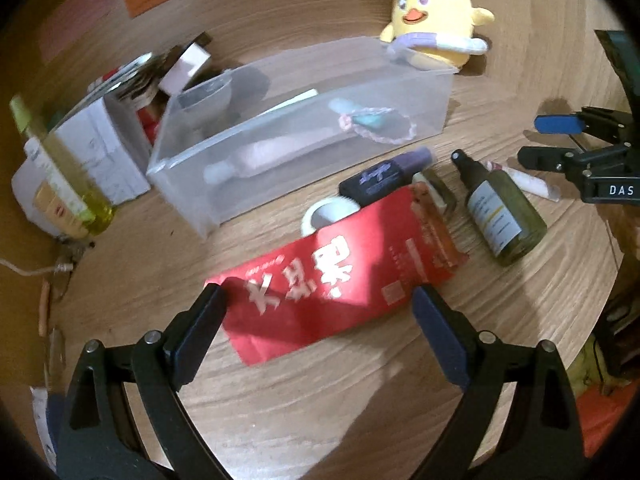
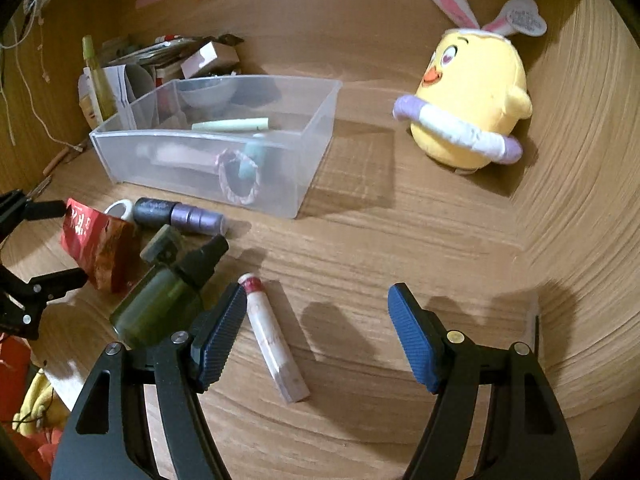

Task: Organize objects
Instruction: 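Grasp the red snack bag with the left tool while the right tool grasps the white red-capped tube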

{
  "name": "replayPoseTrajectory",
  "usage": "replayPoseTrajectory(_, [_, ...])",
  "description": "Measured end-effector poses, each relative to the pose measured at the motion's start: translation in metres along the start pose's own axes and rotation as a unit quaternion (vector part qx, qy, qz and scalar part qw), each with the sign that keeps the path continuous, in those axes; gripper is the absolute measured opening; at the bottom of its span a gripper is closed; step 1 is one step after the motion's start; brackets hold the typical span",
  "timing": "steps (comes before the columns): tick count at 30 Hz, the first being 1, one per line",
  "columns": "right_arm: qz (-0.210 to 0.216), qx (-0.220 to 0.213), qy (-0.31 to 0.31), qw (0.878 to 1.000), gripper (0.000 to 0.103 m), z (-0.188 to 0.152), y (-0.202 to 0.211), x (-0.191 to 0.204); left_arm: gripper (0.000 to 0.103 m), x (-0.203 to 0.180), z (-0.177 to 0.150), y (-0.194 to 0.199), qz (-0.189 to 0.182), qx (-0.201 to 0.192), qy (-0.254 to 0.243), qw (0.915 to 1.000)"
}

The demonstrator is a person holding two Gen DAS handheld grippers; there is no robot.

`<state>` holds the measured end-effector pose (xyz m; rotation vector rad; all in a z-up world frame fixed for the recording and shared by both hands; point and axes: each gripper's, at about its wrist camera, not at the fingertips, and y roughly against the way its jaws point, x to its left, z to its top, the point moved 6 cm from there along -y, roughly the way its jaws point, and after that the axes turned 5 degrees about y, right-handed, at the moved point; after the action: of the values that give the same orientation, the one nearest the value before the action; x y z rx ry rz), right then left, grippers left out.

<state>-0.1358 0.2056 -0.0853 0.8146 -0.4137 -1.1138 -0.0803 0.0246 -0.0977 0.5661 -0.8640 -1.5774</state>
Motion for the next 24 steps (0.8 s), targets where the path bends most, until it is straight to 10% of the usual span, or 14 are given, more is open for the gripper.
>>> replayPoseTrajectory(14, [0.047, 0.022, 0.001, 0.999, 0.068, -0.008, -0.014, 0.009, 0.095, -0.034, 0.027, -0.023, -0.03, 0.007, -0.085, 0.9959])
replayPoseTrajectory(20, [0.056, 0.033, -0.003, 0.998, 0.042, -0.01, -0.021, 0.01, 0.095, -0.034, 0.031, -0.035, -0.044, 0.013, -0.075, 0.9962])
replayPoseTrajectory(24, [0.054, 0.031, -0.001, 0.998, 0.026, -0.011, -0.02, 0.011, 0.074, -0.028, 0.03, -0.029, -0.048, 0.001, -0.056, 0.9972])
